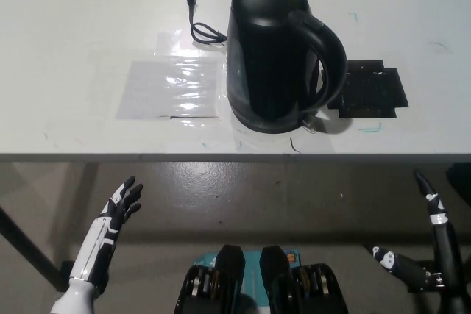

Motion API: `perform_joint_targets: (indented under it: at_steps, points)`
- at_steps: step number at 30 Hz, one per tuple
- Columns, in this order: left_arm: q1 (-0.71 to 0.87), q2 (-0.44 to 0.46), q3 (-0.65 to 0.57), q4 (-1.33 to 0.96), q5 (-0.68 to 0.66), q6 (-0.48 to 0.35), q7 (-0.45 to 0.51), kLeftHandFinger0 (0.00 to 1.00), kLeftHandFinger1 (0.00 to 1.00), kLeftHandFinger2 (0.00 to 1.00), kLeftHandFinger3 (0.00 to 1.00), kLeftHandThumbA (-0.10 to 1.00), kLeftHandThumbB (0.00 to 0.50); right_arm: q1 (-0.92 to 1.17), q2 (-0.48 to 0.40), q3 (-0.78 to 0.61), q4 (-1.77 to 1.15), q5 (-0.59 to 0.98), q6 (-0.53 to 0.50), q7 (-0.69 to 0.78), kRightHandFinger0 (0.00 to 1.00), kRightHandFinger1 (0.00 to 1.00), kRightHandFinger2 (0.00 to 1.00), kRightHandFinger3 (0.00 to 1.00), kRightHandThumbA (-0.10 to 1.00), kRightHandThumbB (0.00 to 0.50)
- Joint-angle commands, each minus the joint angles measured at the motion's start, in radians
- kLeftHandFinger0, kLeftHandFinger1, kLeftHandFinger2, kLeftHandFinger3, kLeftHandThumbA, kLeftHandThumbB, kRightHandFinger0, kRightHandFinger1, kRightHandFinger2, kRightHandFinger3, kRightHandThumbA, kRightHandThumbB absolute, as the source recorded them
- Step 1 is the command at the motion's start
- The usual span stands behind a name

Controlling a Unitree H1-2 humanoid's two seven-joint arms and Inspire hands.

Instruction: A kettle is kept at the center of the table close to the robot and the robot uses its right index finger to press downwards on the transparent start boiling button

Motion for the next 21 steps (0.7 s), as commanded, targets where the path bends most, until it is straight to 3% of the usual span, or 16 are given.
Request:
perform_joint_targets:
  at_steps: [1, 21]
  points:
    - [-0.006, 0.003, -0.003, -0.014, -0.007, -0.030, -0.009, 1.00, 1.00, 1.00, 1.00, 1.00, 0.267, -0.030, -0.011, 0.010, -0.002, 0.038, -0.052, 0.029, 0.98, 1.00, 1.00, 1.00, 1.00, 0.324]
    - [-0.013, 0.007, -0.001, -0.009, 0.009, -0.036, -0.003, 1.00, 1.00, 1.00, 1.00, 1.00, 0.256, -0.024, -0.010, 0.000, 0.004, 0.070, -0.052, 0.085, 0.99, 1.00, 1.00, 1.00, 1.00, 0.290]
